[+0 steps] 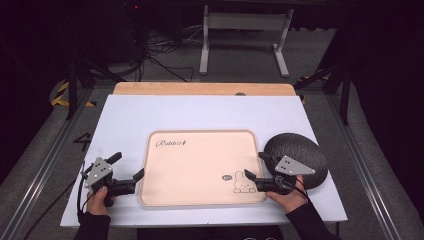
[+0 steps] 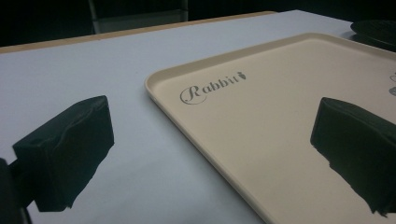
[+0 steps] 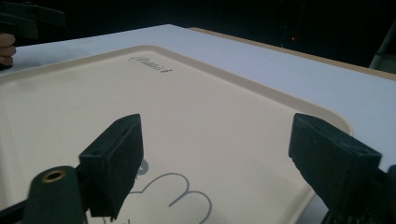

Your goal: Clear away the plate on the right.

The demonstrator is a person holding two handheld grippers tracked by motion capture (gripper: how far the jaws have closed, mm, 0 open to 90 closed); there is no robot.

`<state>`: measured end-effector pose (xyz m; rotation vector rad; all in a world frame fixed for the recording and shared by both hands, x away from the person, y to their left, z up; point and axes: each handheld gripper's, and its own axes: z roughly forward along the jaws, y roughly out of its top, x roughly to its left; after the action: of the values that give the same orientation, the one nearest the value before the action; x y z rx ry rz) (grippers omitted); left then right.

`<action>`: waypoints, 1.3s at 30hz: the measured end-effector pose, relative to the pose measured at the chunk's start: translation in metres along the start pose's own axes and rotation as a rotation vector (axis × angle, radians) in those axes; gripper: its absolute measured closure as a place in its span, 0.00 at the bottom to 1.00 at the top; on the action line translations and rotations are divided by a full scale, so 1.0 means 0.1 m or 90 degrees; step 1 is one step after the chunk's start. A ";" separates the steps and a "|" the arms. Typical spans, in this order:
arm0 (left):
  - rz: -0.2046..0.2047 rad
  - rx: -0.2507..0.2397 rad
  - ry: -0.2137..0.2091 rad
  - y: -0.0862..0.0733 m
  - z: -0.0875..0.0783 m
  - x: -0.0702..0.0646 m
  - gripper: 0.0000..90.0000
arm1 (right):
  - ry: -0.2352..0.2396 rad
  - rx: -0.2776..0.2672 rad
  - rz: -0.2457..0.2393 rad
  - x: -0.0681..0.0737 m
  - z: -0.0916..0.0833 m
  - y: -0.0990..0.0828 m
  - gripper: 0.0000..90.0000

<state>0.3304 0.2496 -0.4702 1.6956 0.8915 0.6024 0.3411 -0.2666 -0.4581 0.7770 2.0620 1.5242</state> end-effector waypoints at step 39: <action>-0.005 0.010 0.003 0.01 0.02 0.00 0.00 | -0.111 -0.038 -0.165 -0.07 -0.46 0.44 0.38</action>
<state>0.3321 0.2489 -0.4701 1.7053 0.9080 0.5959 0.3239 -0.2933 -0.4025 0.5736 1.8964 1.3210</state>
